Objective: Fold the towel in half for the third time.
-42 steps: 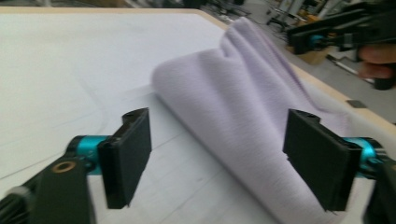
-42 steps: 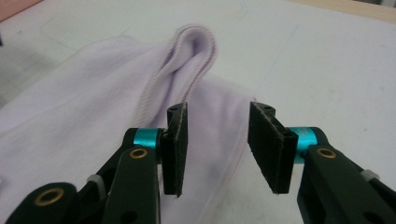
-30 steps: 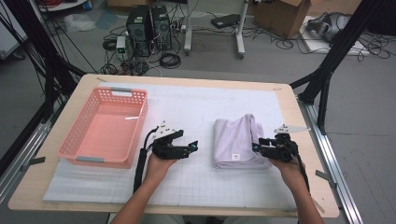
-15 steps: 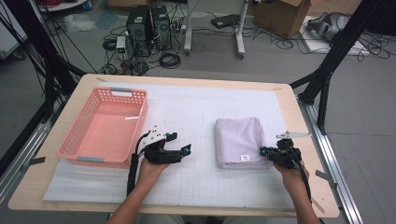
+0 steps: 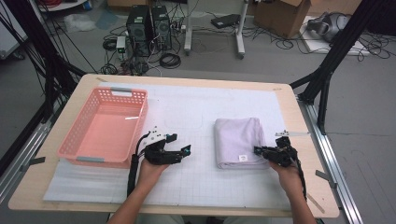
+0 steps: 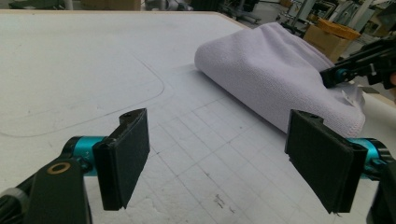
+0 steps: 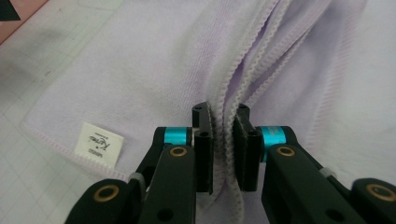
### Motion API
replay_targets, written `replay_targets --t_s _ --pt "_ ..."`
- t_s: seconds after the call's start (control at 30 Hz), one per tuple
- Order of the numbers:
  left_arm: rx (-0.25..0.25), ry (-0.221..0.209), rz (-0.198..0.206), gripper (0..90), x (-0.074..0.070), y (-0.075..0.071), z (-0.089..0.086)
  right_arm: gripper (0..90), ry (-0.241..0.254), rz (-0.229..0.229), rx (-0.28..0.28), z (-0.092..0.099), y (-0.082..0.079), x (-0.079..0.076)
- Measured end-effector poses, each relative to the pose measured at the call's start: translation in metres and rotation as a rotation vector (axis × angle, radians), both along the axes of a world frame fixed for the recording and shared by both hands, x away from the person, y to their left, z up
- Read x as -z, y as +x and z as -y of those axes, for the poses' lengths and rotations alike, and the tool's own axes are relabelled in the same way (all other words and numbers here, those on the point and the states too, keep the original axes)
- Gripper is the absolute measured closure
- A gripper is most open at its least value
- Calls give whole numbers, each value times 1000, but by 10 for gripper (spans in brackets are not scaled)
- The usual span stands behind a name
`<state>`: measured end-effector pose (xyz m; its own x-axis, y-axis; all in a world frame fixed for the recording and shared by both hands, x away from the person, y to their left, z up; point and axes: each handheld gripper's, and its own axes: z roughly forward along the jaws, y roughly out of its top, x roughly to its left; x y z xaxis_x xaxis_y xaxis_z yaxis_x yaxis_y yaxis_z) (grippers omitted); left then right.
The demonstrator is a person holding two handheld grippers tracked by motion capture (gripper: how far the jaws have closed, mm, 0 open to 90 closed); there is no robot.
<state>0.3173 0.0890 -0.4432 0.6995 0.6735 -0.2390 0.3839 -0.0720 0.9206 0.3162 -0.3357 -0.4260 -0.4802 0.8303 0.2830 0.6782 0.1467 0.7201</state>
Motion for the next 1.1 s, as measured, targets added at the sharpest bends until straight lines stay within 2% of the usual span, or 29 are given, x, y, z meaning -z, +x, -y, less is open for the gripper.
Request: replay_targets --t_s 0.03,0.1,0.2,0.27,0.3,0.33,0.37,0.43,0.5,0.53,0.63,0.7,0.73,0.8,0.9,0.97,1.0,1.1 --pt "0 1 -1 225 0 0 0 812 -8 15 9 1 -3 -3" --pt "-3 -2 0 225 0 0 0 812 -78 47 26 4 -10 -13" --pt "1 -7 1 226 0 0 -1 804 -111 37 60 9 -15 -19" --pt "3 -12 2 225 0 0 0 667 -109 -36 59 13 -13 -13" --pt "4 -11 2 225 0 0 0 547 -142 -61 63 14 -11 -7" --pt "4 -10 1 224 0 0 -1 489 -159 -53 84 15 -11 -5" --pt "4 -11 -1 221 0 0 -1 474 -158 -26 117 18 -13 -5" --pt "2 -15 -5 210 -1 0 -1 457 -139 65 170 22 -15 -12" --pt "10 -22 -7 204 -1 0 -1 454 -127 143 158 21 -12 -19" --pt "14 -25 -11 196 -1 0 -1 471 -108 175 120 19 -7 -21" --pt "25 -29 -13 188 -1 -1 -1 537 -87 186 -3 7 10 -20" --pt "30 -29 -13 184 -1 -1 -1 590 -141 196 -86 -6 24 -15" --pt "31 -30 -14 184 -1 -1 -1 588 -161 185 -118 -11 32 -10" --pt "35 -33 -18 184 -1 -1 -2 588 -156 159 -125 -14 40 -3" --pt "41 -39 -33 185 -1 -1 -1 579 -236 152 -100 -9 46 5" --pt "38 -36 -32 185 -1 -1 -1 579 -289 173 -70 -2 44 4" --pt "35 -39 -37 185 -1 -1 -1 570 -293 175 -52 2 43 4" --pt "32 -34 -37 185 -1 -1 -1 562 -235 182 -9 15 35 1"
